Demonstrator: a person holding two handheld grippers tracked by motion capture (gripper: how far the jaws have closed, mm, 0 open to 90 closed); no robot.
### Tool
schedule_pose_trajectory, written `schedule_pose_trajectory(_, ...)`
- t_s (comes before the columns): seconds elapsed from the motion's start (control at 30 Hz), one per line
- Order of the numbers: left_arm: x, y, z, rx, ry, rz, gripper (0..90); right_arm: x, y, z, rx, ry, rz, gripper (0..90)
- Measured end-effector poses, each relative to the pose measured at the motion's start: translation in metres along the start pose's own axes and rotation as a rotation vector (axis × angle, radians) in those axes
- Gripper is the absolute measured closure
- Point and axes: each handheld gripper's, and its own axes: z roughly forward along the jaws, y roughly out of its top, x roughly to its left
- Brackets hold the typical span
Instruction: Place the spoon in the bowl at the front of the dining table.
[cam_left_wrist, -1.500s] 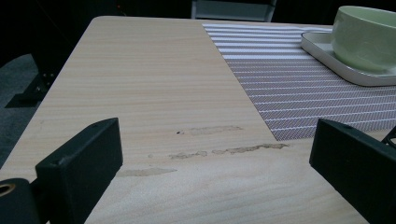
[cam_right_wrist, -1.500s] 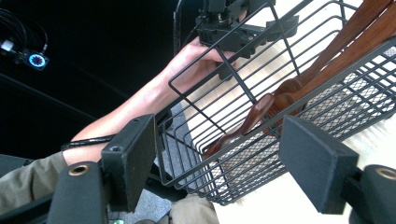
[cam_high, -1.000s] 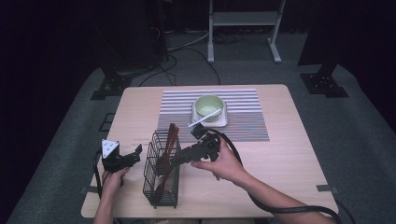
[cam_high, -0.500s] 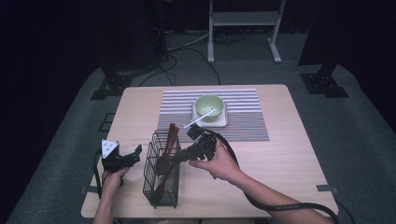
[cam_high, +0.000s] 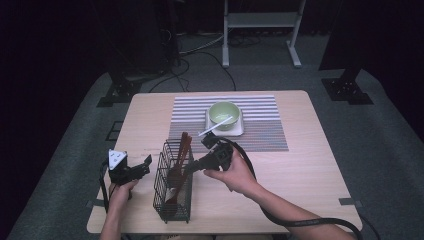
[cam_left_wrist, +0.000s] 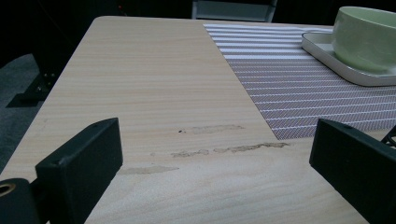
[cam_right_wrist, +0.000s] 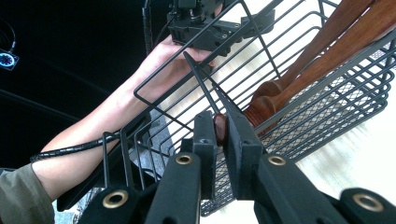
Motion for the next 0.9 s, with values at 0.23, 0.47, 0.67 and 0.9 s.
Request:
schedule_pose_trajectory(0.23, 0.000, 0.000, 0.000, 0.000, 0.000, 0.002, 1.7, 0.001, 0.000, -0.005, -0.019, -0.001, -0.001, 82.5)
schedule_pose_trajectory(0.47, 0.000, 0.000, 0.000, 0.001, 0.001, 0.004, 1.7, 0.002, 0.001, -0.012, -0.037, -0.003, -0.001, 82.6)
schedule_pose_trajectory(0.67, -0.001, 0.000, 0.000, 0.000, 0.002, 0.006, 1.7, 0.003, 0.002, -0.017, -0.044, -0.001, 0.001, 82.6)
schedule_pose_trajectory(0.9, 0.000, 0.000, 0.000, 0.000, 0.001, 0.006, 1.6, 0.003, 0.004, -0.026, -0.064, 0.004, 0.006, 82.6)
